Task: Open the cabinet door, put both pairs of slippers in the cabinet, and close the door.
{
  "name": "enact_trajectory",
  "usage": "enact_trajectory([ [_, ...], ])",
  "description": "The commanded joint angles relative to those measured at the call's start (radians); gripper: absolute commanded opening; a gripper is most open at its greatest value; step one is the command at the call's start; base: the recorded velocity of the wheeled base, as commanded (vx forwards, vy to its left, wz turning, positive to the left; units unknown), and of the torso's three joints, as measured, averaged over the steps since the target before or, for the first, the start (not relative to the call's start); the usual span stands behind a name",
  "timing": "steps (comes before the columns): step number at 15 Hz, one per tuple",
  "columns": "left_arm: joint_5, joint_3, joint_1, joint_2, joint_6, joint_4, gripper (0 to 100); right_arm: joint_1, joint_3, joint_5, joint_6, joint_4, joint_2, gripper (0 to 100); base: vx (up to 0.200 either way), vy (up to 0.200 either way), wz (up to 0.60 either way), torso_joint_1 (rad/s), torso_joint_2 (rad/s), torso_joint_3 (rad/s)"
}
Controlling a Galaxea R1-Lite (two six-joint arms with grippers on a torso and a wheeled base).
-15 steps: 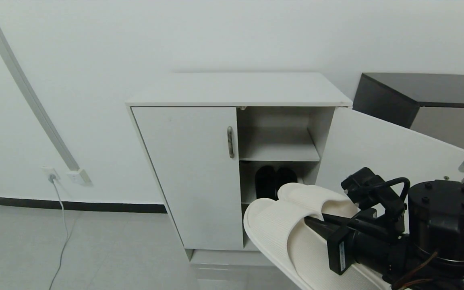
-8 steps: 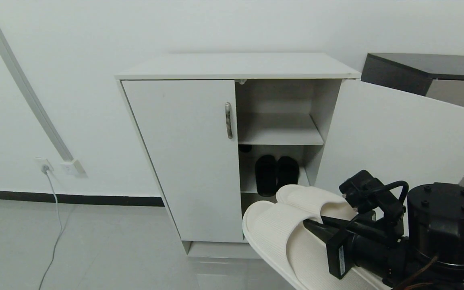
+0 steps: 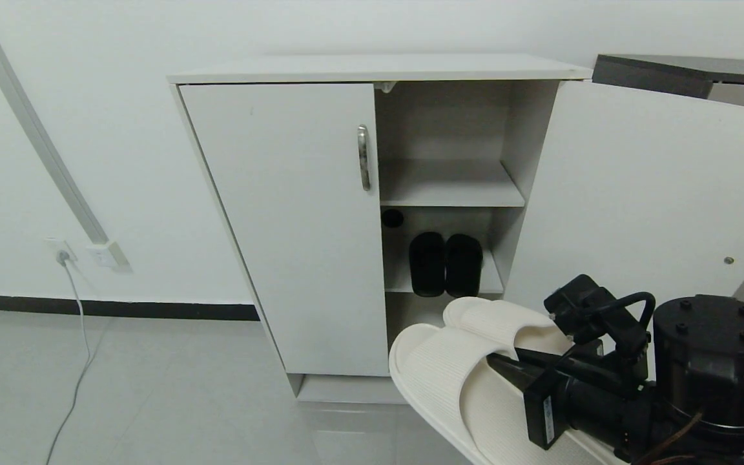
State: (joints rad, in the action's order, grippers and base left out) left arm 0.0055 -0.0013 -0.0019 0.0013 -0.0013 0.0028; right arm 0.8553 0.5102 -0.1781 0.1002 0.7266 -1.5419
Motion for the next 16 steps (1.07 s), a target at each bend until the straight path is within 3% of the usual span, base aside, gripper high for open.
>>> enact_trajectory([
  [1,0.001,0.000,-0.001,0.000,0.000,0.000,0,0.001,-0.001,0.000,0.001,0.001,0.000,0,0.000,0.000,0.00,0.002,0.06,0.041],
  [11,0.001,0.000,0.000,0.000,0.000,0.000,0,-0.001,-0.021,-0.003,-0.011,0.051,-0.007,0,0.000,0.000,0.00,0.000,0.00,0.000],
  [13,0.001,0.000,0.000,0.000,0.001,0.000,0,-0.002,-0.021,0.003,-0.013,0.051,-0.012,0,0.000,0.000,-0.60,0.000,0.00,-0.002],
  [16,0.001,0.000,0.000,0.000,0.001,0.000,0,-0.002,-0.021,0.005,-0.014,0.053,-0.020,0,0.000,0.000,0.00,0.000,0.00,0.000],
])
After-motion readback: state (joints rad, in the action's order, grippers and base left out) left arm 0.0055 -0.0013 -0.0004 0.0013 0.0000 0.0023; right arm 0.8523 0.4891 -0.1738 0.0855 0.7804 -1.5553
